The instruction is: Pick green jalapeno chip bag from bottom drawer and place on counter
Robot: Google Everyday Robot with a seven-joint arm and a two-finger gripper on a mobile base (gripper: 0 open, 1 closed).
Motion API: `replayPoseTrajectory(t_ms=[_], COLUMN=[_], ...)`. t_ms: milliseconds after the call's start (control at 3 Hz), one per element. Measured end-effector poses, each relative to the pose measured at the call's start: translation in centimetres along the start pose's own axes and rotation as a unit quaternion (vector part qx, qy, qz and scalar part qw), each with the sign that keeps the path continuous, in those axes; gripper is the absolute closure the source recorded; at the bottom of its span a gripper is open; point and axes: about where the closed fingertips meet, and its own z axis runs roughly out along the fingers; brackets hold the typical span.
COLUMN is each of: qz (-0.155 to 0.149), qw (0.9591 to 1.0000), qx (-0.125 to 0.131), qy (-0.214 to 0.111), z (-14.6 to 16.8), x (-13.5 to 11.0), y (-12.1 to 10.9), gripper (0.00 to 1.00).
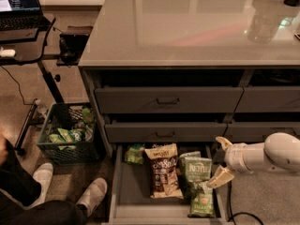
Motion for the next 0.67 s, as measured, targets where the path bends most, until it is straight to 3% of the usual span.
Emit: replayPoseTrajectory(t_ms=[333, 667], qz=[0.017, 0.031], qw=[0.9995, 0.9975], qx=[0.021, 0.046], qy=[0.015, 0.043], z=[1.5, 5.6], x=[2.1, 7.5], y=[0.4, 0.0], gripper=[0.00, 0.00])
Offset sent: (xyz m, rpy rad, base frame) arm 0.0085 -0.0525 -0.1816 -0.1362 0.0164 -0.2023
